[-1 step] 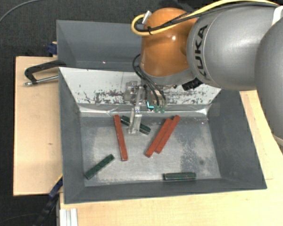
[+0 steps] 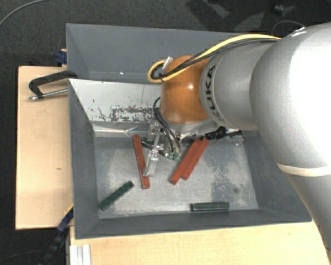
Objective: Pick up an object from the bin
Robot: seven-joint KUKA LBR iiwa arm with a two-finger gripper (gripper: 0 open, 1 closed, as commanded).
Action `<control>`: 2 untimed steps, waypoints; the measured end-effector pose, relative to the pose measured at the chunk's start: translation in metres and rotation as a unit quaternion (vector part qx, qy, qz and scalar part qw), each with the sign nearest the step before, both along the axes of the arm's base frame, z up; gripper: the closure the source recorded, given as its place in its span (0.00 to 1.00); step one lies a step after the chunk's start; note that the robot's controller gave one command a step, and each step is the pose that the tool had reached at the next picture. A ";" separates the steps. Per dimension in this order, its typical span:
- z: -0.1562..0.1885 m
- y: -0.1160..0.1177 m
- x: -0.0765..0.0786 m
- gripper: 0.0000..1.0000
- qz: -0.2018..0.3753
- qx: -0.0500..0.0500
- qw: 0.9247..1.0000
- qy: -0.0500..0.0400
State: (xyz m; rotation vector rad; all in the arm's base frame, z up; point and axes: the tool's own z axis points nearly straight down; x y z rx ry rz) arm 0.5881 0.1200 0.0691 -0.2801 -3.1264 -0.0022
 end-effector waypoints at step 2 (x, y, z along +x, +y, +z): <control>0.032 -0.096 -0.047 0.00 0.033 -0.002 0.999 -0.001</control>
Offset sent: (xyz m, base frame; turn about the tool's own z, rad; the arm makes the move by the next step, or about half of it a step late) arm -0.0464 0.0177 0.0309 0.1151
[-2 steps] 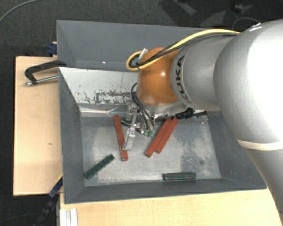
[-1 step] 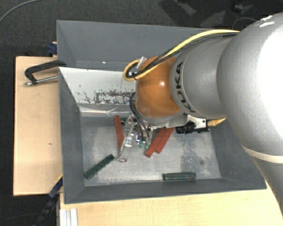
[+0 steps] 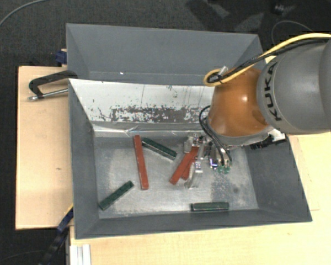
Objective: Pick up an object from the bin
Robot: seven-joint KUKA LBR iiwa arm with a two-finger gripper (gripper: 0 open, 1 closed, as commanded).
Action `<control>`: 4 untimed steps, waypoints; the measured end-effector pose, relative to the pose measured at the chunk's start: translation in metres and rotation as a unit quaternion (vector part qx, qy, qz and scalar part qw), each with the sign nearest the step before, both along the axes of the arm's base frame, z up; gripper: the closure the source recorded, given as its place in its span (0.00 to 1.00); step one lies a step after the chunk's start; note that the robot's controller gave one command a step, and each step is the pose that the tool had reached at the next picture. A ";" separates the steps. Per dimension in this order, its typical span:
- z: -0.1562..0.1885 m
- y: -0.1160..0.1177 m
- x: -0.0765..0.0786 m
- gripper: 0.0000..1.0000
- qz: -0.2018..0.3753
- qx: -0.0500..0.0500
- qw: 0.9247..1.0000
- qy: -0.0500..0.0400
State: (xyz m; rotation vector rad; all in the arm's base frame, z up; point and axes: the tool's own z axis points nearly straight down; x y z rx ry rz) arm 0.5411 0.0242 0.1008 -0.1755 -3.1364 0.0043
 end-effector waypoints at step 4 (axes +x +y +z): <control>-0.013 -0.011 0.008 1.00 0.178 0.002 0.984 -0.004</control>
Offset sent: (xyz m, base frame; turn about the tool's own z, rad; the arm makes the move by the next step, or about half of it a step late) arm 0.0045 -0.0127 -0.0308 -0.3610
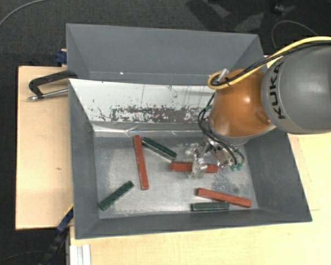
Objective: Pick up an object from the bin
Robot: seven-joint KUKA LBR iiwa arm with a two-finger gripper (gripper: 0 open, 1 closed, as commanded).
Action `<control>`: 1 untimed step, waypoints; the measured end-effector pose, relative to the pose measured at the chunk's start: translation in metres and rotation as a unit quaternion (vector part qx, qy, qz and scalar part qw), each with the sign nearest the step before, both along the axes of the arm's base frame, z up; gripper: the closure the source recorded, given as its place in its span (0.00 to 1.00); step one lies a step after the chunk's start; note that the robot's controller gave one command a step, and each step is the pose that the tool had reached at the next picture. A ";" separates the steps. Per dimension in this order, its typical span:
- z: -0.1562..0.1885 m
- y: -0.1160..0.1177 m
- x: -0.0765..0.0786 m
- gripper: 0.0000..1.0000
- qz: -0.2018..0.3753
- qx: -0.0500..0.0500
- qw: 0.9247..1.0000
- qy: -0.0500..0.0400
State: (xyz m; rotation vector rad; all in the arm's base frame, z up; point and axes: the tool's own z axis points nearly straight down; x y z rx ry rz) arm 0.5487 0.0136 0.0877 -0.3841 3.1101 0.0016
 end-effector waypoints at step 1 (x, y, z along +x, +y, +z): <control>0.075 0.001 0.003 1.00 0.000 0.000 1.000 -0.003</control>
Offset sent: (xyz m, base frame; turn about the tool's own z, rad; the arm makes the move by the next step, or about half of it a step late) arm -0.0002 0.0002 0.0690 0.0000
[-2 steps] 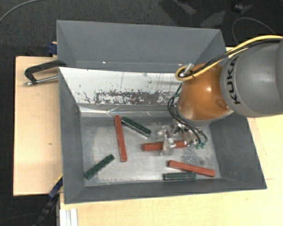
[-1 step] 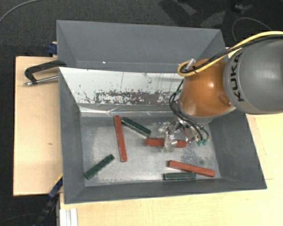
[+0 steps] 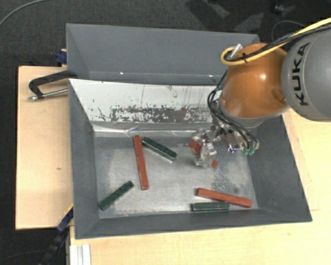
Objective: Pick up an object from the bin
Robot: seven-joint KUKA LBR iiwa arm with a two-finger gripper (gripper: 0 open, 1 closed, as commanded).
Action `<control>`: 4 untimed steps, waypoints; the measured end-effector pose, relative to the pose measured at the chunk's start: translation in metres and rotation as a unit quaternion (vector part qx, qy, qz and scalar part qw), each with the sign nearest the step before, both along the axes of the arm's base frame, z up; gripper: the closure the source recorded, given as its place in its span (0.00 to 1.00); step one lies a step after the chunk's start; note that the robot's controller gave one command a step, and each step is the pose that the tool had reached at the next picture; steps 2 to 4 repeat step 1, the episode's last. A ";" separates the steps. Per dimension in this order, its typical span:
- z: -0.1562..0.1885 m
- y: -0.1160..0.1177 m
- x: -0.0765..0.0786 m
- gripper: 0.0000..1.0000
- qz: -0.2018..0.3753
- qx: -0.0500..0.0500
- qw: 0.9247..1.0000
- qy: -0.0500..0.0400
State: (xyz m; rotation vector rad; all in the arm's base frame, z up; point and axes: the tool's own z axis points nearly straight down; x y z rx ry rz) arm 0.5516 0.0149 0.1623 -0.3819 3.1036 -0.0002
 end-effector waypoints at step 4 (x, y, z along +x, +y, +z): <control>0.003 0.001 0.001 1.00 -0.001 0.000 1.000 0.004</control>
Offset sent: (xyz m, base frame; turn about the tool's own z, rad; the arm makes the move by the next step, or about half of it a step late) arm -0.0003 0.0002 0.0020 0.0000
